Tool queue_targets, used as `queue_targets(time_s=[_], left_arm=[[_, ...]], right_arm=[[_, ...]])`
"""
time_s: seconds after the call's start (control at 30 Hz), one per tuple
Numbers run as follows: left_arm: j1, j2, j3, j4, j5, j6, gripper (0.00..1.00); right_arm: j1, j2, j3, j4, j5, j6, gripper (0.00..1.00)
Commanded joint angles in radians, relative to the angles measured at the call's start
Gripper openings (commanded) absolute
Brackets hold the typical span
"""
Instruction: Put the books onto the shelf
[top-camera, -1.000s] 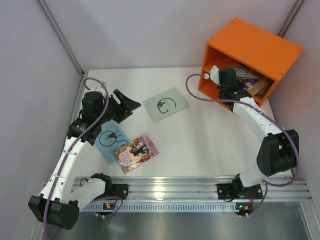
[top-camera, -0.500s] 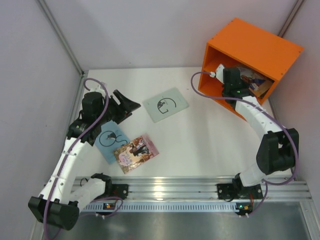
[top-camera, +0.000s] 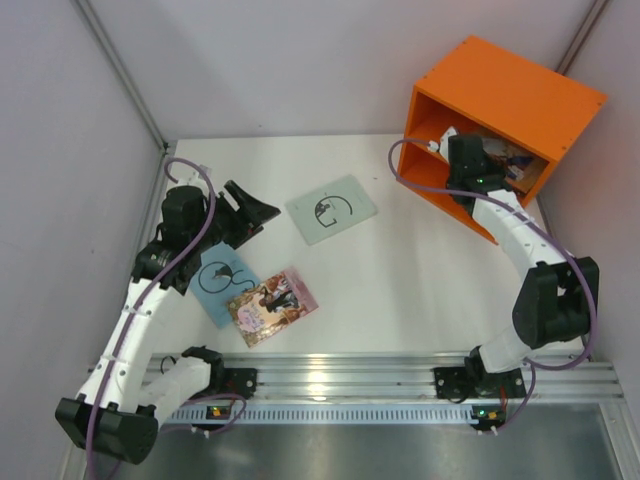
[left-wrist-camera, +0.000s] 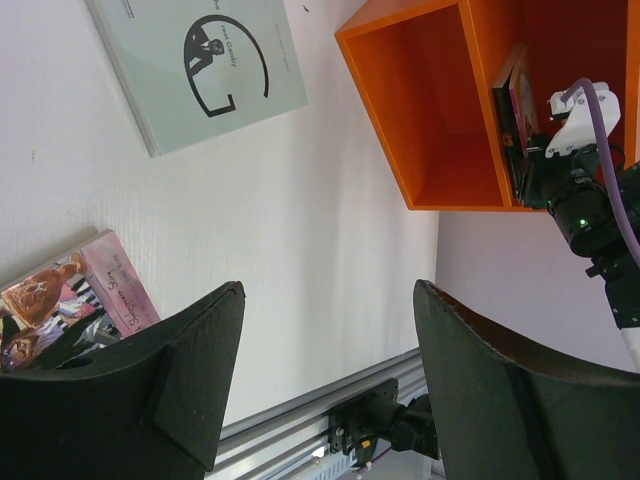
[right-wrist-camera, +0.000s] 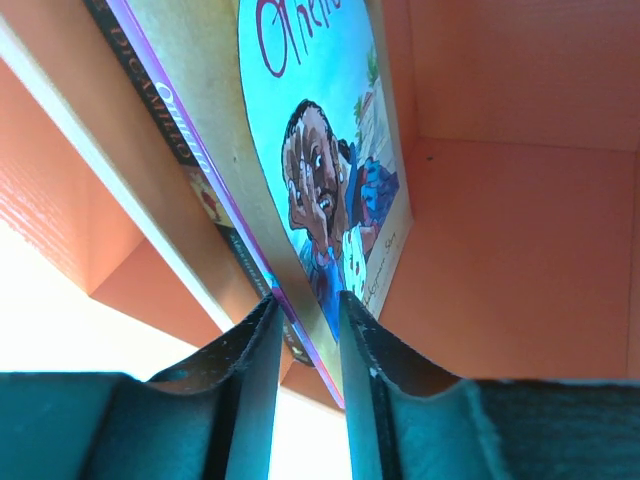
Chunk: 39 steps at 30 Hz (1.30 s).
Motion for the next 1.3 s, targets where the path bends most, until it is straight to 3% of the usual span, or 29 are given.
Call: queue_targets(time_s=[0.0, 0.23, 0.9, 1.13, 1.27], left_arm=[[-0.001, -0.009, -0.003, 0.036, 0.001, 0.001, 0.73], [-0.001, -0.012, 0.009, 0.026, -0.011, 0.005, 0.73], [-0.001, -0.01, 0.003, 0.01, -0.025, 0.011, 0.73], [-0.001, -0.012, -0.014, 0.03, -0.005, 0.002, 0.72], [-0.001, -0.019, -0.022, 0.033, -0.009, -0.001, 0.72]], right_arm=[[-0.017, -0.032, 0.044, -0.023, 0.019, 0.043, 0.3], [-0.008, -0.072, 0.053, -0.075, -0.03, 0.087, 0.34], [-0.007, -0.038, 0.045, -0.036, -0.048, 0.09, 0.27], [0.039, -0.091, 0.041, -0.078, -0.208, 0.113, 0.32], [0.039, -0.048, 0.039, -0.066, -0.159, 0.092, 0.31]])
